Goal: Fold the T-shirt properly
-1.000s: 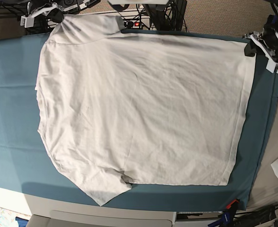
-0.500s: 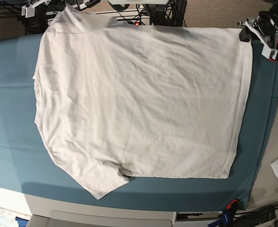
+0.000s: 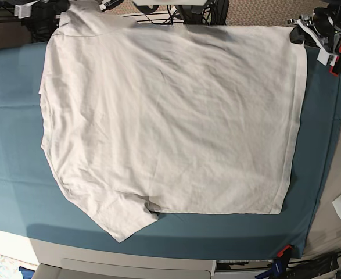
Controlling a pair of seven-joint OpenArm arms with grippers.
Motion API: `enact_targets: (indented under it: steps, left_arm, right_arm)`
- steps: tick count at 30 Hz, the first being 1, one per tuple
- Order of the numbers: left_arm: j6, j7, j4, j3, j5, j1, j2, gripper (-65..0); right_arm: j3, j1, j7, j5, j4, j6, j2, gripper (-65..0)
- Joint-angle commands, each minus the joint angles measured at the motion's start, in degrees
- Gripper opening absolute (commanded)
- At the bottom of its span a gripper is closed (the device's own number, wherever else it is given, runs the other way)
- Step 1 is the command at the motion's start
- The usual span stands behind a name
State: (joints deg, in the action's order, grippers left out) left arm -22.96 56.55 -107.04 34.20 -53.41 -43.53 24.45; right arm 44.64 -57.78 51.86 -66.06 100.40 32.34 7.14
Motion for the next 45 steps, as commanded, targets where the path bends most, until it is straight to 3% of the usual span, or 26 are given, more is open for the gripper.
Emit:
enact_targets:
  steps: [1, 11, 17, 27, 34, 38, 45]
  left_arm:
    - [-0.22, -0.87, -1.14, 0.5, -0.57, -0.42, 0.79, -65.0]
    - [-0.46, -1.49, -4.26, 0.48, -0.59, 3.63, 0.79, -65.0]
    - [-0.44, -2.62, -4.24, 0.44, 0.72, 7.54, 0.79, -65.0]
    - [2.84, -7.17, -4.22, -6.51, 8.96, 9.64, 0.76, -65.0]
    - [6.01, -8.61, -4.22, -8.74, 14.91, 13.29, -0.5, -65.0]
    - [6.08, -8.94, -4.22, -8.74, 16.02, 14.36, -0.7, -65.0]
    - [9.73, -10.14, -4.2, -8.74, 18.97, 14.51, -0.81, -65.0]
  right_arm:
    - [1.92, -1.27, -0.39, -0.85, 0.52, 0.07, 0.5, -65.0]
    - [3.67, 1.77, 2.67, -9.75, 0.57, 6.51, 0.48, -65.0]
    - [3.67, 8.26, 2.71, -8.72, 0.9, 6.88, 0.44, -65.0]
    - [0.92, 26.4, -1.68, 8.26, 0.9, 6.84, -1.07, -65.0]
    - [-6.93, 31.82, -5.6, 17.99, 0.83, 6.62, -0.63, -65.0]
    - [-8.98, 33.66, -7.93, 21.57, 0.83, 6.49, -0.63, -65.0]
    - [-8.98, 38.1, -11.43, 28.04, 0.83, 0.57, -0.61, -65.0]
